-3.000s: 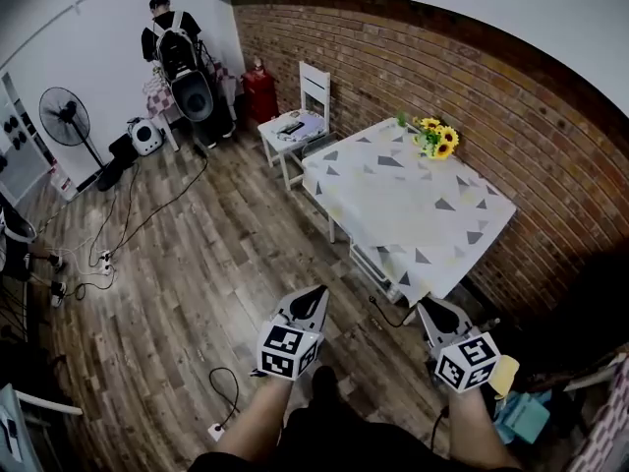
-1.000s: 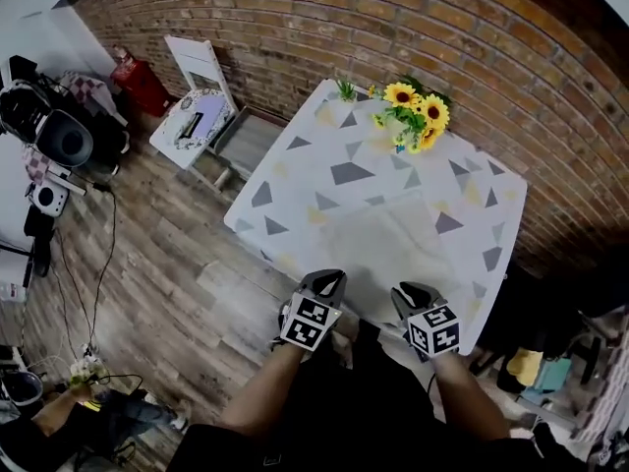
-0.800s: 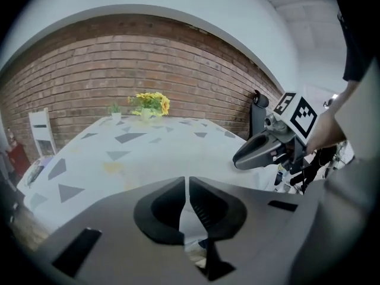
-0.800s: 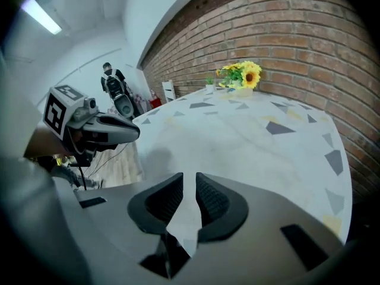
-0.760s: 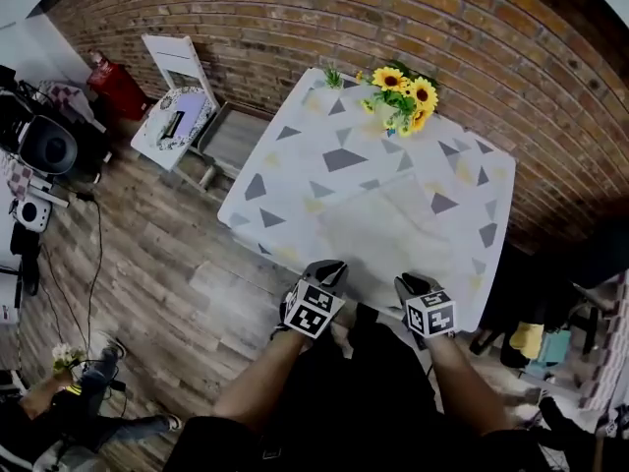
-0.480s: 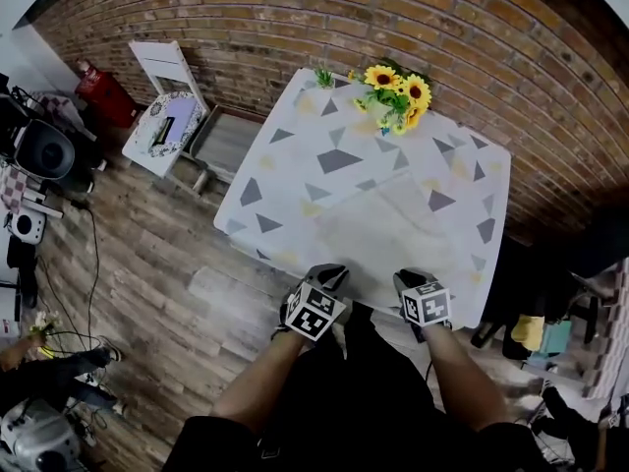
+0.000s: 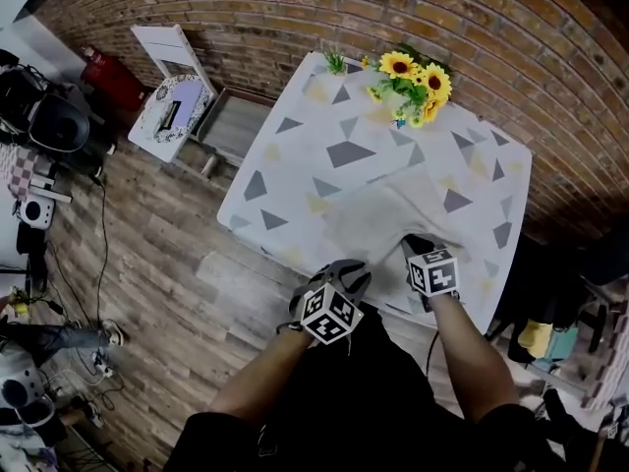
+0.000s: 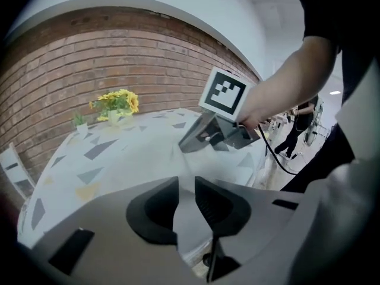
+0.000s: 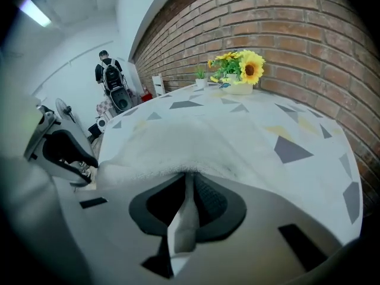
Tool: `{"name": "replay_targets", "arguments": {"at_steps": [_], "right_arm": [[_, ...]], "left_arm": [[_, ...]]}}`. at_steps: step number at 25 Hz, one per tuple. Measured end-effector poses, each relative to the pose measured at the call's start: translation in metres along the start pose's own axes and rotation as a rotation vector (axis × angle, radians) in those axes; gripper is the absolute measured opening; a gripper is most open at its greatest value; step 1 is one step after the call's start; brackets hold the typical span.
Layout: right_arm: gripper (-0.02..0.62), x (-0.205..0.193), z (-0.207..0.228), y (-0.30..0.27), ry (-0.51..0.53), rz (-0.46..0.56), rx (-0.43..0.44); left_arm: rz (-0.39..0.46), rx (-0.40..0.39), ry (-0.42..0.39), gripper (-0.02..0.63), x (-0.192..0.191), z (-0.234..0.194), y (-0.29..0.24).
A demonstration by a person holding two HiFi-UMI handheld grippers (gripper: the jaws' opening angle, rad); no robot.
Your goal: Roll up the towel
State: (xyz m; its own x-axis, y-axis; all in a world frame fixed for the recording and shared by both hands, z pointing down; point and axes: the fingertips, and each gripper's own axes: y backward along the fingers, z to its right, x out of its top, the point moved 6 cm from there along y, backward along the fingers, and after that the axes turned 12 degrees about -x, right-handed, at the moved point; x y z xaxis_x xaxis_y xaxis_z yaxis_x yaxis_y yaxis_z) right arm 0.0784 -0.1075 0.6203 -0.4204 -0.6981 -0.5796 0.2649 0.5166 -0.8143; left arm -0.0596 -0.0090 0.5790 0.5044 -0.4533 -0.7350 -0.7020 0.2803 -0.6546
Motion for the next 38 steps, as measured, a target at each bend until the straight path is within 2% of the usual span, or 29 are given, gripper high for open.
{"name": "replay_targets", "arguments": {"at_steps": [4, 8, 10, 13, 17, 20, 26, 31, 35, 38], "right_arm": [[0.060, 0.014, 0.005, -0.009, -0.012, 0.003, 0.007], [0.071, 0.011, 0.005, -0.005, -0.048, 0.001, 0.022], [0.084, 0.008, 0.004, 0.000, -0.059, 0.000, 0.034], [0.101, 0.001, 0.003, 0.014, -0.075, 0.008, 0.050], [0.101, -0.020, -0.002, 0.045, -0.053, 0.021, 0.052], [0.102, -0.044, -0.016, 0.067, 0.027, 0.020, 0.060], [0.140, -0.083, -0.055, 0.085, 0.262, -0.018, 0.101], [0.140, -0.087, -0.056, 0.092, 0.291, -0.021, 0.099], [0.140, -0.082, -0.048, 0.090, 0.310, -0.007, 0.107], [0.140, -0.078, -0.049, 0.092, 0.329, 0.007, 0.131]], "left_arm": [[-0.050, -0.016, -0.122, 0.109, 0.007, 0.006, -0.011], [-0.096, -0.039, -0.297, 0.118, 0.015, 0.025, -0.020], [-0.105, -0.045, -0.354, 0.118, 0.019, 0.036, -0.024], [-0.127, -0.060, -0.371, 0.118, 0.014, 0.044, -0.031], [-0.171, -0.118, -0.391, 0.137, 0.001, 0.056, -0.039], [-0.187, -0.134, -0.421, 0.147, -0.006, 0.064, -0.045], [-0.217, -0.144, -0.470, 0.159, -0.013, 0.077, -0.054], [-0.271, -0.121, -0.494, 0.201, -0.014, 0.078, -0.067], [-0.278, -0.121, -0.479, 0.160, -0.012, 0.079, -0.069], [-0.272, -0.123, -0.466, 0.090, -0.011, 0.081, -0.067]]}}
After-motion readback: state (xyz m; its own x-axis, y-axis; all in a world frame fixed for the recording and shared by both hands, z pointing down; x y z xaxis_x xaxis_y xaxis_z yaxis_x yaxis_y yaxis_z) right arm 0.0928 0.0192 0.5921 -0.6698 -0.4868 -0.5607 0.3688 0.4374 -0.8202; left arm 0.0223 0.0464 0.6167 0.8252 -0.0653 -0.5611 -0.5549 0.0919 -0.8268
